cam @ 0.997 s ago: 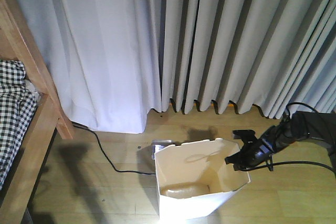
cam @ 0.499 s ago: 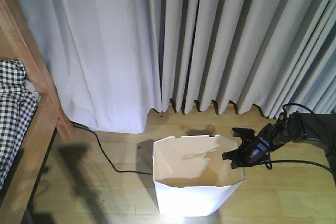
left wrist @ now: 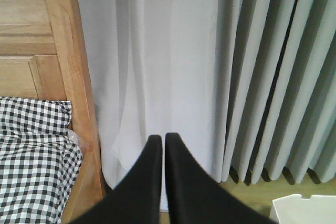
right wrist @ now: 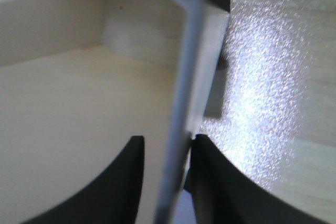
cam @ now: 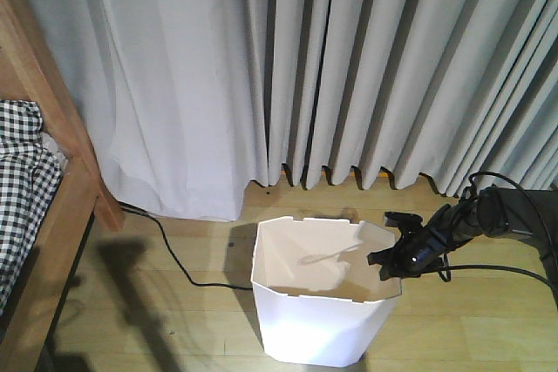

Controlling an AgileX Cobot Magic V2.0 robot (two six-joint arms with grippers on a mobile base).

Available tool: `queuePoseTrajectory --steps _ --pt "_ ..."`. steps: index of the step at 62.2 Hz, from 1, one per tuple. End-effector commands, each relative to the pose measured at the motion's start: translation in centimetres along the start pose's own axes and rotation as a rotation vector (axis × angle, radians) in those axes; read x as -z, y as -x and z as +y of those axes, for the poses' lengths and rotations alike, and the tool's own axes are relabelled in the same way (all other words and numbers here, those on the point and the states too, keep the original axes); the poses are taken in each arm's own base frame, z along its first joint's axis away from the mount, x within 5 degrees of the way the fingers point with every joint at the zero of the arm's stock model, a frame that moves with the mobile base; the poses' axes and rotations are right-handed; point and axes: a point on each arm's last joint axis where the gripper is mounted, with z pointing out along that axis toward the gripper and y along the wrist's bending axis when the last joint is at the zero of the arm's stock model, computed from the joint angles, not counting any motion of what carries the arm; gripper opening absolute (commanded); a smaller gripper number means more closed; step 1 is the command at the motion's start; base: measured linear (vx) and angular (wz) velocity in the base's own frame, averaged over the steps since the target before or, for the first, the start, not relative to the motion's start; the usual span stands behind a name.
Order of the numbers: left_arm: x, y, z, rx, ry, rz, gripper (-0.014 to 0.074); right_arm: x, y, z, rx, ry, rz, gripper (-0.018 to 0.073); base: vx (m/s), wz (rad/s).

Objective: Move trash bin to bedside with robot
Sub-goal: 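Lower the bin onto the floor with the right gripper, then open the right gripper and raise it away from the bin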

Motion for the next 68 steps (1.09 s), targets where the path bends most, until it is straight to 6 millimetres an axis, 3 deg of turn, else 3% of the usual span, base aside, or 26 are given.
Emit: queuePoseTrajectory --steps 1,18,36,48,56,68 --pt "0.0 0.1 0.0 0.007 -0.004 -0.065 -0.0006 2.8 2.7 0.6 0.019 0.015 -0.055 0.0307 0.00 0.00" --pt "0.0 0.1 0.0 0.007 -0.004 -0.065 -0.0006 2.8 2.7 0.6 0.028 0.009 -0.056 0.0497 0.00 0.00" --pt "0.0 0.1 0.0 0.007 -0.004 -0.065 -0.0006 2.9 2.7 0.8 0.012 0.032 -0.050 0.0500 0.00 0.00" --pt "0.0 0.1 0.0 0.007 -0.004 -0.065 -0.0006 5.6 3.8 0.3 -0.003 0.003 -0.107 0.0500 0.00 0.00" --pt "0.0 0.1 0.0 0.007 -0.004 -0.065 -0.0006 7.8 3.1 0.2 -0.048 -0.096 -0.177 0.0500 0.00 0.00" --pt "0.0 0.1 0.0 0.007 -0.004 -0.065 -0.0006 12.6 2.1 2.5 0.024 -0.192 -0.238 0.0500 0.00 0.00"
